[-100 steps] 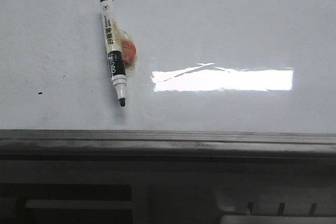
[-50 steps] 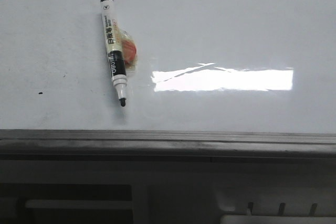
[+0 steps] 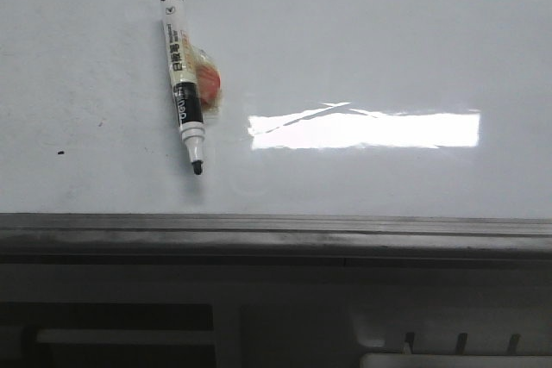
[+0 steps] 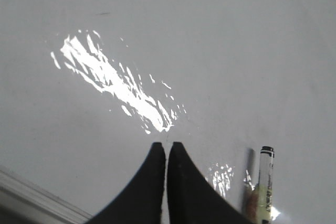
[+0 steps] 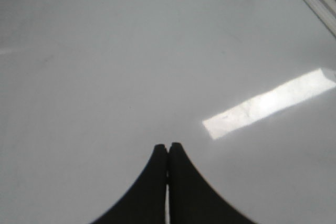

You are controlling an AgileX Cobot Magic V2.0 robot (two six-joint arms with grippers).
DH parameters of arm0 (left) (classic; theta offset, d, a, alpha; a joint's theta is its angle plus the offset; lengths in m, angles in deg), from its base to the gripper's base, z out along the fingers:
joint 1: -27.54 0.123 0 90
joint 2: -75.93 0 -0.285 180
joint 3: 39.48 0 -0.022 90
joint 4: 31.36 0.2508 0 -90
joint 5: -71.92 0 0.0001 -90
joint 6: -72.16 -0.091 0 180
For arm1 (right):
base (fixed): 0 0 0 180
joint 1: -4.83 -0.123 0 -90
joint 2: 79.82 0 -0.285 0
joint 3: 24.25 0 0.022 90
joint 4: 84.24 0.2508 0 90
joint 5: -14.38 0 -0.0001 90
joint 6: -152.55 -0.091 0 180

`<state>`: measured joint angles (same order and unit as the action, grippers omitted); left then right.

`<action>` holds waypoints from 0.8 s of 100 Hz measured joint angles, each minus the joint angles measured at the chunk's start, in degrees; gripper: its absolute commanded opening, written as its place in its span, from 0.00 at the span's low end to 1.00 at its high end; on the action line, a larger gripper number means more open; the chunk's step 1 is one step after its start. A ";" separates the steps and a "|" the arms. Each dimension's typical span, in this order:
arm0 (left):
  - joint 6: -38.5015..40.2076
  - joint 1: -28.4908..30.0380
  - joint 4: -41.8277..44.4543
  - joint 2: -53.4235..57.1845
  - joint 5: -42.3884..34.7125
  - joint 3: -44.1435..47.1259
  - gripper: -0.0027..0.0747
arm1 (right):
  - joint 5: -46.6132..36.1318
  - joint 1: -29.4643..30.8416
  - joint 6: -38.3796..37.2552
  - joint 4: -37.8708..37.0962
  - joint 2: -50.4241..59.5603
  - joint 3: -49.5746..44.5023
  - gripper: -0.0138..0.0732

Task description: Write number 6 on whiteboard

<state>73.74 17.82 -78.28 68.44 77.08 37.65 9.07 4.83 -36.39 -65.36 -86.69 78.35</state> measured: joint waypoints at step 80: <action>-24.68 -12.77 3.75 -48.68 27.04 -33.36 0.56 | 34.71 0.01 11.49 -2.63 -9.42 21.92 0.54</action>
<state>49.07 5.05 -74.53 19.75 104.11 4.30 43.78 4.83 -24.90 -67.99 -96.12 100.28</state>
